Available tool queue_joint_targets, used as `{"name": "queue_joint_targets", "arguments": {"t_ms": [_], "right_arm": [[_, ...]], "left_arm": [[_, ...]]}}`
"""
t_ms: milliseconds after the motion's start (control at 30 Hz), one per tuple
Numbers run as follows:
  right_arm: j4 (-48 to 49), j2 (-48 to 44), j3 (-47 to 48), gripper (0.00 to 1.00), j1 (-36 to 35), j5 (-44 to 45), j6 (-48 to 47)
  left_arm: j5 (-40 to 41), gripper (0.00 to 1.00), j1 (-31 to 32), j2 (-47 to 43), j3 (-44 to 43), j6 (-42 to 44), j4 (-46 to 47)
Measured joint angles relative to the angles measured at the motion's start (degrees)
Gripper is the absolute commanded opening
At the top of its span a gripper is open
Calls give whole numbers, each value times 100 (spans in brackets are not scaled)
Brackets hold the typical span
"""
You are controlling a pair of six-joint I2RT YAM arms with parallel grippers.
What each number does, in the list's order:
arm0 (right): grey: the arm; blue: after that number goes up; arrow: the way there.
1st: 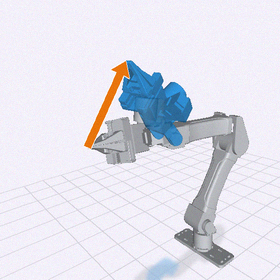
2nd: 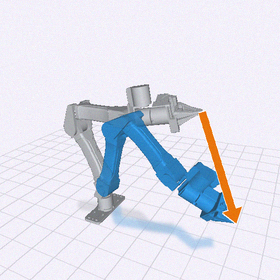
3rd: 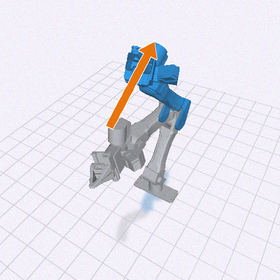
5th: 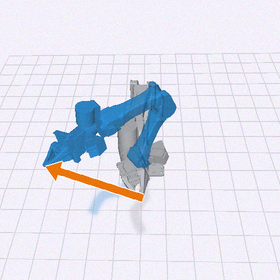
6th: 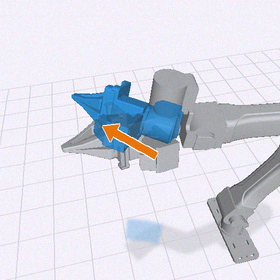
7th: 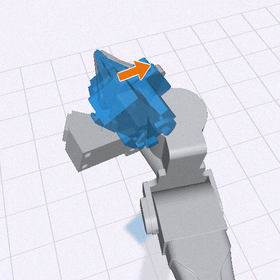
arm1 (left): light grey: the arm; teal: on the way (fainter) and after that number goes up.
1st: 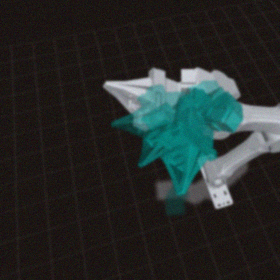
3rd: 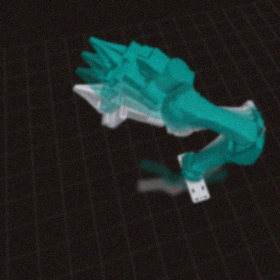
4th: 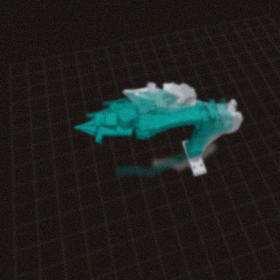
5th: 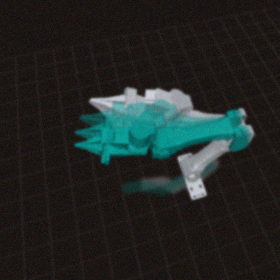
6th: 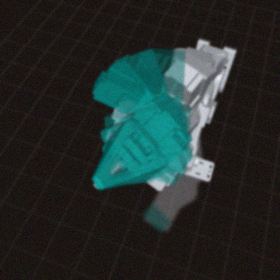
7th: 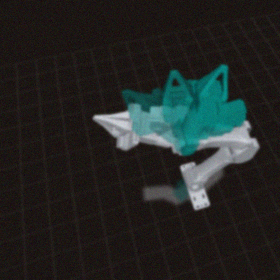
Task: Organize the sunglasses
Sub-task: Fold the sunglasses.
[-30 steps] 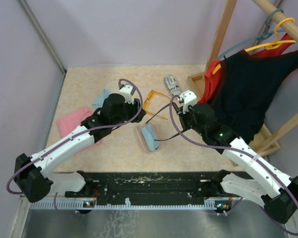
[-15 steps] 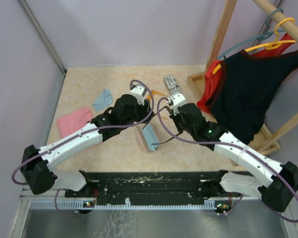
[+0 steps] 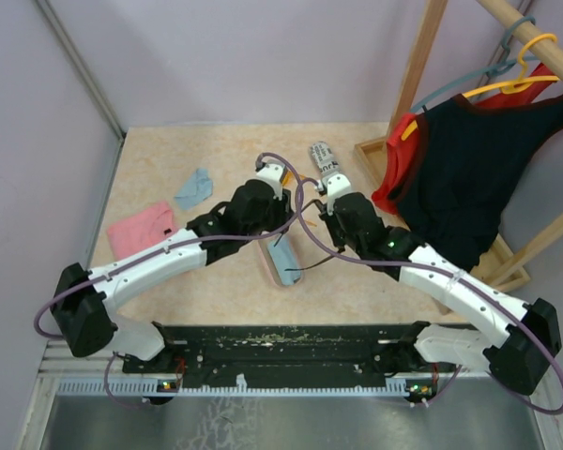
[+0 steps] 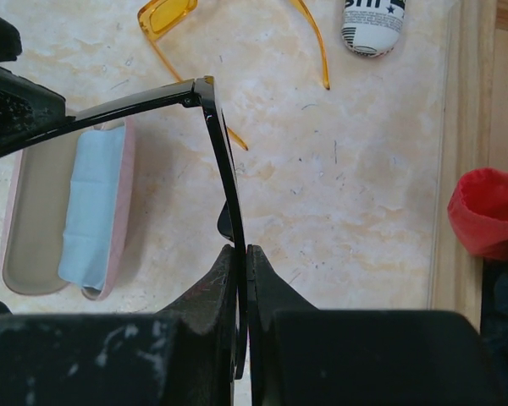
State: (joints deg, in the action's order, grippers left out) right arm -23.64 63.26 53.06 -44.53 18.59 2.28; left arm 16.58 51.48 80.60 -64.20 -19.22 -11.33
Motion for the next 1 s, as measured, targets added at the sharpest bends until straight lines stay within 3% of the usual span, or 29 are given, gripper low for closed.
{"name": "queue_joint_targets", "arguments": {"t_ms": [1000], "right_arm": [[610, 345, 221, 0, -122, -66, 1628]], "left_arm": [[55, 46, 293, 726, -374, -28, -20]]}}
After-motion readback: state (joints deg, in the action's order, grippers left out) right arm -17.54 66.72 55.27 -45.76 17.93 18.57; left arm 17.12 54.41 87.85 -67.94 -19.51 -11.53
